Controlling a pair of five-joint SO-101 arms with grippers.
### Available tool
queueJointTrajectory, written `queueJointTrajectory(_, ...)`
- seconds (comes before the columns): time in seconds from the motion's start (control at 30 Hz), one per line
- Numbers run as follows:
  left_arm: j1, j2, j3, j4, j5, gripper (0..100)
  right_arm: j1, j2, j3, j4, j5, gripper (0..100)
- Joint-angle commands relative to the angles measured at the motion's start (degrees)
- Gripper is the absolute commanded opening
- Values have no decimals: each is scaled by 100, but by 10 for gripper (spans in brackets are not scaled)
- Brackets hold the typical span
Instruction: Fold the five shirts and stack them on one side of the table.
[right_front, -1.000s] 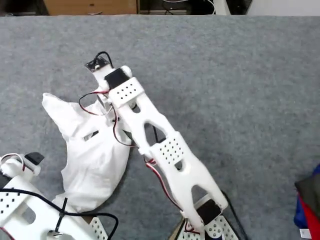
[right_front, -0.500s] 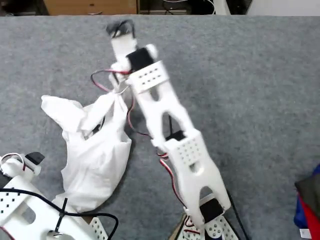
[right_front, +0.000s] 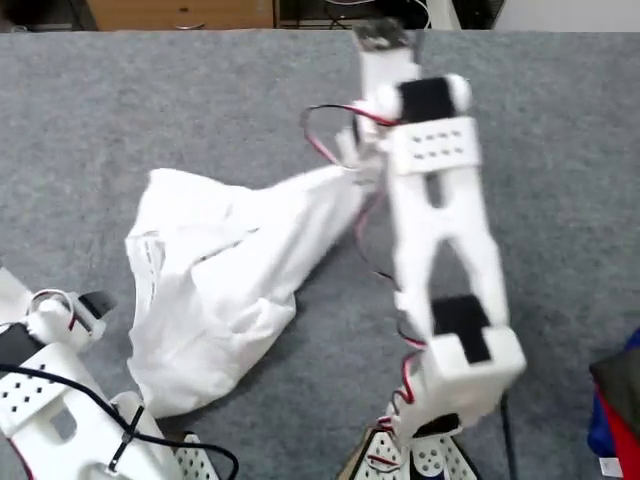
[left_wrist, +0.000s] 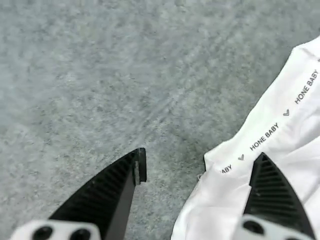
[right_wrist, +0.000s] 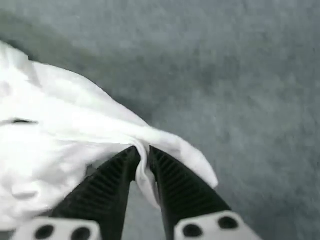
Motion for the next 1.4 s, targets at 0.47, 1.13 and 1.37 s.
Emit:
queueJointTrajectory(0.47,651,-66,-316,-35,378,332,3319,-1288,2105,-158,1785,5)
queueJointTrajectory(1.13,-70,-22,-1020,949,352,332,-1279,-2141,1807,44,448,205)
queueJointTrajectory(1.37,-1240,-22,-976,941,343,332,-3644,-760,1666,-237,-457,192)
